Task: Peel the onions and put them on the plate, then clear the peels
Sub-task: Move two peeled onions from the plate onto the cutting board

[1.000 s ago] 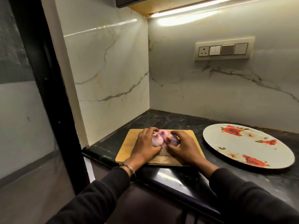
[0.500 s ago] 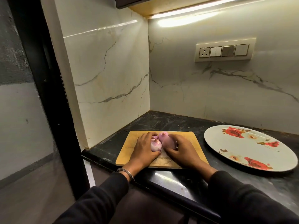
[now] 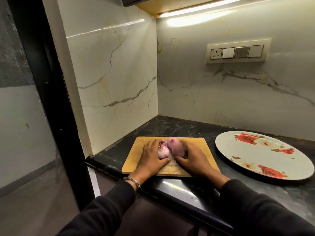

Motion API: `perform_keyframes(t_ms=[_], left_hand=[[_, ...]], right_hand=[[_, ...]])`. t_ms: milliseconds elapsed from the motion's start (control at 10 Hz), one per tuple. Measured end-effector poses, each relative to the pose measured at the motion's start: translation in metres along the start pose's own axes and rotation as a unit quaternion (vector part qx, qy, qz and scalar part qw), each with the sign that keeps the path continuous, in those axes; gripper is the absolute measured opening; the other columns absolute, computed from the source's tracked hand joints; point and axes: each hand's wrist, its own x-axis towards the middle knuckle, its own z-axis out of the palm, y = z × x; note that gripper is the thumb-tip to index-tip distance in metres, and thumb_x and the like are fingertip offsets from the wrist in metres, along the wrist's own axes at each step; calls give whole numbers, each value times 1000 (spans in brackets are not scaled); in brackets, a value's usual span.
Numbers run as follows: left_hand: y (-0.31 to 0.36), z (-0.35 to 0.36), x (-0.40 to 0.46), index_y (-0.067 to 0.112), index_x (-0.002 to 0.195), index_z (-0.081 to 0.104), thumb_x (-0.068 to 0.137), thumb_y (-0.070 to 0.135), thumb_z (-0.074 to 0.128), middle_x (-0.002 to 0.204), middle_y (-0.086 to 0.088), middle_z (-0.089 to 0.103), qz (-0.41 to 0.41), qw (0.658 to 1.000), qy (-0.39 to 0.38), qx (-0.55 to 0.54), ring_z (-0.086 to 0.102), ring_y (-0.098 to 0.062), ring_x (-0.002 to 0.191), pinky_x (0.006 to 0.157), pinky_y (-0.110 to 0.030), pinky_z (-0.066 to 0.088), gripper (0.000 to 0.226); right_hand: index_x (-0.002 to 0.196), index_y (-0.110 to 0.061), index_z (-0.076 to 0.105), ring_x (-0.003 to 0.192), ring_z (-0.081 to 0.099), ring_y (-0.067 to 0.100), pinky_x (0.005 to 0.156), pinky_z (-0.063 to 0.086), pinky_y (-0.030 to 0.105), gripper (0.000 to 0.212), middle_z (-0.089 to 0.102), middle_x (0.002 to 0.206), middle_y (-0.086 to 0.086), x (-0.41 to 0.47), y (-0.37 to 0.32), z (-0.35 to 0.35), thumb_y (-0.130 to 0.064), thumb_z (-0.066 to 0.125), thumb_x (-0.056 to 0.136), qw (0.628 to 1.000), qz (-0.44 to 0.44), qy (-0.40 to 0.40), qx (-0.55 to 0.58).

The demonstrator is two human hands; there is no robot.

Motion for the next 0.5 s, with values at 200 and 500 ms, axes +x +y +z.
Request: perform_keyframes(t_ms=[200, 500], left_hand=[[1, -1, -1, 27, 130, 50, 74, 33, 85, 129, 5, 52, -2, 1000, 2, 4, 46, -14, 119, 102, -26, 39, 66], [4, -3, 0, 28, 132, 49, 73, 38, 85, 131, 4, 50, -7, 1000, 2, 26, 46, -16, 121, 103, -32, 43, 70]], right_hand=[[144, -21, 47, 119, 55, 16, 93, 43, 21, 67, 57, 138, 3, 1, 2, 1, -36, 76, 86, 1000, 5, -10, -18], [152, -18, 37, 128, 50, 18, 98, 42, 22, 77, 46, 148, 5, -2, -3, -4, -36, 76, 87, 999, 20, -31, -6]])
